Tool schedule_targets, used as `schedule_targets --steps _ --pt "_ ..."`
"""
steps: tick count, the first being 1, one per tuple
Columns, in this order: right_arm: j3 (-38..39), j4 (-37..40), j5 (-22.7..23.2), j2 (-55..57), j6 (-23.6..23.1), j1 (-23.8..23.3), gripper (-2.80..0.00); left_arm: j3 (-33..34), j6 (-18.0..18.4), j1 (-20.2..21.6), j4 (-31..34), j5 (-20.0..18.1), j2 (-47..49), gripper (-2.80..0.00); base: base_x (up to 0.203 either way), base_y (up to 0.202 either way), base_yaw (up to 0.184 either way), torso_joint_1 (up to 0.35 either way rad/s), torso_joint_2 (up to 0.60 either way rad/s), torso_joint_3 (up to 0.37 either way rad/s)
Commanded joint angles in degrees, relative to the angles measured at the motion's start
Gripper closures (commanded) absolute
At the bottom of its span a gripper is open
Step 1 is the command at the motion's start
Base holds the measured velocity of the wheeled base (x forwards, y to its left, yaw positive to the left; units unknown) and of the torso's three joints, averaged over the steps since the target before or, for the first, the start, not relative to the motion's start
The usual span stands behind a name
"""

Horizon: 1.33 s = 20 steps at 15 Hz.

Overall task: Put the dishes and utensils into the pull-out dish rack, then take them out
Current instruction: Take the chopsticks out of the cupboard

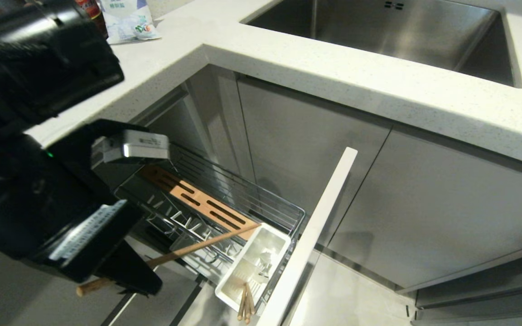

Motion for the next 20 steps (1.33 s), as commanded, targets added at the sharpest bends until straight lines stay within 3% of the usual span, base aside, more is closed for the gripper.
schedule_targets --steps 1,6,10,13,16,18,20 --pt "0.0 0.0 0.0 -0.2 0.0 0.0 0.0 -1.9 -0.1 -0.9 0.4 2.4 -6.3 0.0 0.0 0.0 0.0 0.0 0.0 0.0" --pt "0.0 0.0 0.0 -0.2 0.0 0.0 0.0 -2.2 -0.1 -2.0 0.4 13.2 -17.2 0.0 0.0 0.0 0.0 0.0 0.0 0.0" --pt "0.0 0.0 0.0 -0.2 0.0 0.0 0.0 -2.2 0.6 -1.4 -2.6 24.9 -24.2 0.0 0.0 0.0 0.0 0.0 0.0 0.0" --pt "0.0 0.0 0.0 -0.2 0.0 0.0 0.0 -2.2 3.9 1.8 -6.7 28.1 -28.4 0.0 0.0 0.0 0.0 0.0 0.0 0.0" --pt "0.0 0.0 0.0 -0.2 0.0 0.0 0.0 -2.2 8.7 11.4 -11.2 28.5 -32.3 0.0 0.0 0.0 0.0 0.0 0.0 0.0" --pt "0.0 0.0 0.0 -0.2 0.0 0.0 0.0 -2.1 10.5 21.4 -12.8 28.7 -34.1 0.0 0.0 0.0 0.0 0.0 0.0 0.0" --pt "0.0 0.0 0.0 -0.2 0.0 -0.1 0.0 -1.6 11.0 34.2 -13.5 29.0 -35.2 0.0 0.0 0.0 0.0 0.0 0.0 0.0"
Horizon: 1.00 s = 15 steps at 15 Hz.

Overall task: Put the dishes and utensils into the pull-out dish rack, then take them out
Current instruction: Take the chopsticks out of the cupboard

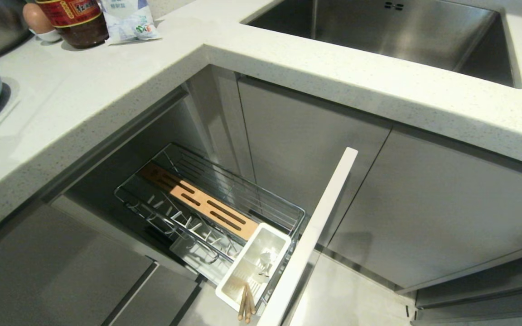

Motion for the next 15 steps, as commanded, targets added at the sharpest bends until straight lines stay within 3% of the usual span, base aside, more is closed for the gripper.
schedule_targets --steps 1,4,6,10,15 --pt "0.0 0.0 0.0 -0.2 0.0 0.0 0.0 0.8 0.0 15.9 -0.2 0.3 -2.3 0.0 0.0 0.0 0.0 0.0 0.0 0.0" --pt "0.0 0.0 0.0 -0.2 0.0 0.0 0.0 4.1 -3.4 34.4 -1.9 0.9 -3.8 0.0 0.0 0.0 0.0 0.0 0.0 0.0" --pt "0.0 0.0 0.0 -0.2 0.0 -0.1 0.0 8.8 -5.4 41.8 -2.5 1.4 -3.8 0.0 0.0 0.0 0.0 0.0 0.0 0.0" --pt "0.0 0.0 0.0 -0.2 0.0 0.0 0.0 14.1 -10.6 44.1 -2.7 1.6 1.0 0.0 0.0 0.0 0.0 0.0 0.0 0.0" --pt "0.0 0.0 0.0 -0.2 0.0 0.0 0.0 16.4 -11.7 44.7 -6.1 1.4 7.6 0.0 0.0 0.0 0.0 0.0 0.0 0.0"
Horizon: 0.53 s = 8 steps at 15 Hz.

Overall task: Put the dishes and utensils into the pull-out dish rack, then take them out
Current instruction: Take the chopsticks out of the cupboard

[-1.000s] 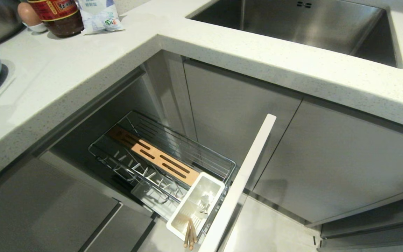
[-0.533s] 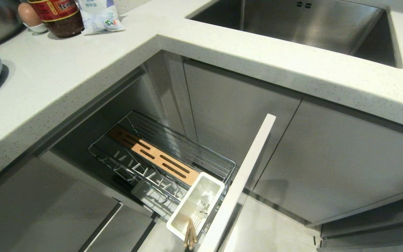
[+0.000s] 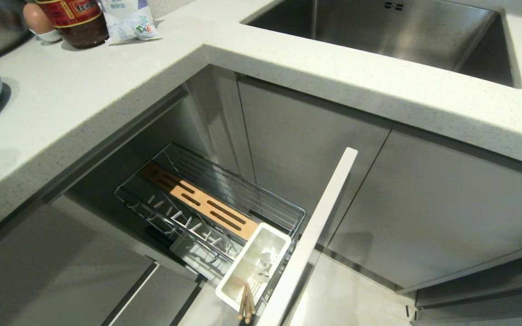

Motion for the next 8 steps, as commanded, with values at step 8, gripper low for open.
schedule_targets --steps 8 --pt "0.0 0.0 0.0 -0.2 0.0 0.0 0.0 1.0 0.1 1.6 -8.1 0.0 9.9 0.0 0.0 0.0 0.0 0.0 0.0 0.0"
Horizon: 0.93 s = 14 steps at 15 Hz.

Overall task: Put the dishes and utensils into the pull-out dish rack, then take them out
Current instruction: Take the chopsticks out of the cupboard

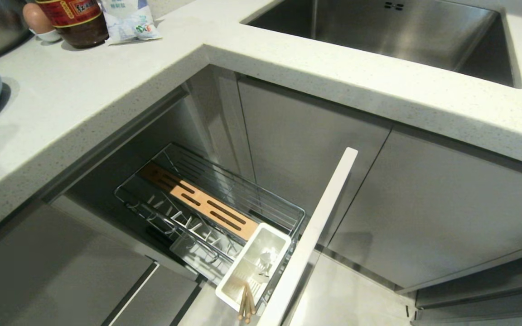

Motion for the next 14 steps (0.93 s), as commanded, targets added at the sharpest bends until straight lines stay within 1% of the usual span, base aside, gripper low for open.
schedule_targets --steps 1,4,5,11,14 --pt "0.0 0.0 0.0 -0.2 0.0 -0.1 0.0 -0.1 -0.1 0.1 -0.6 0.1 2.3 0.0 0.0 0.0 0.0 0.0 0.0 0.0" --pt "0.0 0.0 0.0 -0.2 0.0 0.0 0.0 -0.4 0.0 0.1 -1.9 0.0 3.3 0.0 0.0 0.0 0.0 0.0 0.0 0.0" --pt "0.0 0.0 0.0 -0.2 0.0 0.0 0.0 -0.5 0.2 0.1 -2.6 -0.8 3.4 0.0 0.0 0.0 0.0 0.0 0.0 0.0" --pt "0.0 0.0 0.0 -0.2 0.0 0.0 0.0 -0.8 1.0 -0.3 -2.6 -3.2 4.2 0.0 0.0 0.0 0.0 0.0 0.0 0.0" --pt "0.0 0.0 0.0 -0.2 0.0 0.0 0.0 -0.7 1.1 -1.4 -2.6 -3.4 4.2 0.0 0.0 0.0 0.0 0.0 0.0 0.0"
